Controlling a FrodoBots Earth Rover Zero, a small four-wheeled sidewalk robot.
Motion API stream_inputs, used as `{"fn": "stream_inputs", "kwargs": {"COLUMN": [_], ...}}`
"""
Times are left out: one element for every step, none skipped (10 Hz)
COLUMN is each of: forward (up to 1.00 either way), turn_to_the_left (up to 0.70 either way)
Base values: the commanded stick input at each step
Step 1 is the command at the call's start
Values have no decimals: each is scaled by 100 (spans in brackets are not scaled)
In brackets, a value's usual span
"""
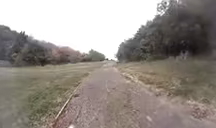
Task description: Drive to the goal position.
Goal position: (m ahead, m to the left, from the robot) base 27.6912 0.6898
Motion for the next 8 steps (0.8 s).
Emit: {"fn": "stream_inputs", "kwargs": {"forward": [60,60,60,60,60,60,60,60], "turn_to_the_left": [-15,-15,-15,-15,-15,-15,-15,-15]}}
